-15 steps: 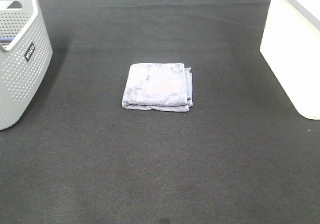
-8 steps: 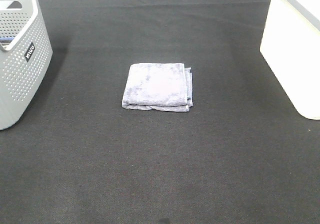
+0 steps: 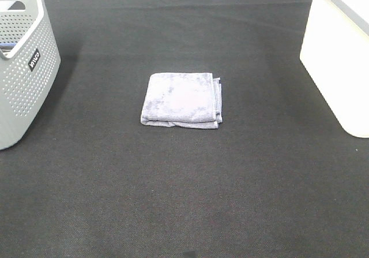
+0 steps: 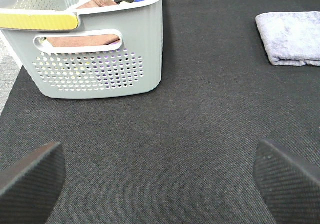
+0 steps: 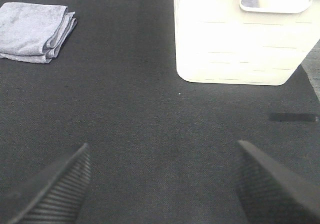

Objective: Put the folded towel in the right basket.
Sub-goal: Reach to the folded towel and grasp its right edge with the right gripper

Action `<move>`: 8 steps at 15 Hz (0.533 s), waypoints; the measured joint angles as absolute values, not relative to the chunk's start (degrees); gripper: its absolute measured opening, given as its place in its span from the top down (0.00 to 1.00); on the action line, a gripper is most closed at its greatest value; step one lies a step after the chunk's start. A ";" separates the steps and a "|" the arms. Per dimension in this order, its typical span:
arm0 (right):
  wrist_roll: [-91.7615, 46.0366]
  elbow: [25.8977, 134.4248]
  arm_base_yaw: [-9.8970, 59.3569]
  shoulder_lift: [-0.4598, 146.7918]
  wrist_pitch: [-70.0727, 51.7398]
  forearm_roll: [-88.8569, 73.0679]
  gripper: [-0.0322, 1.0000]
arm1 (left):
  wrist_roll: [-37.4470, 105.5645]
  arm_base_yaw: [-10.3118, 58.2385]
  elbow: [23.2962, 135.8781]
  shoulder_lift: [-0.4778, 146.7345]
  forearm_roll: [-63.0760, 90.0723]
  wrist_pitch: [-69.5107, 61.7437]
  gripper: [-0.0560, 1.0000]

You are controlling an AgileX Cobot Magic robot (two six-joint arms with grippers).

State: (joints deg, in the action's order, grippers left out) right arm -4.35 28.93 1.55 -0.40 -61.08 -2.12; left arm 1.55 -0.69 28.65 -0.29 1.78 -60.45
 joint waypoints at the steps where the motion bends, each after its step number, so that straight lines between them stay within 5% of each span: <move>1: -4.35 28.93 1.55 -0.40 -61.08 -2.12 0.25 | 1.55 -0.69 28.65 -0.29 1.78 -60.45 0.03; 8: -4.35 28.93 1.55 -0.40 -61.08 -2.12 0.25 | 1.55 -0.69 28.65 -0.29 1.78 -60.45 0.03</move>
State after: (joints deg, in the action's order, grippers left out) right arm -4.35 28.93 1.55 -0.40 -61.08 -2.12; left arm 1.55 -0.69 28.65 -0.29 1.78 -60.45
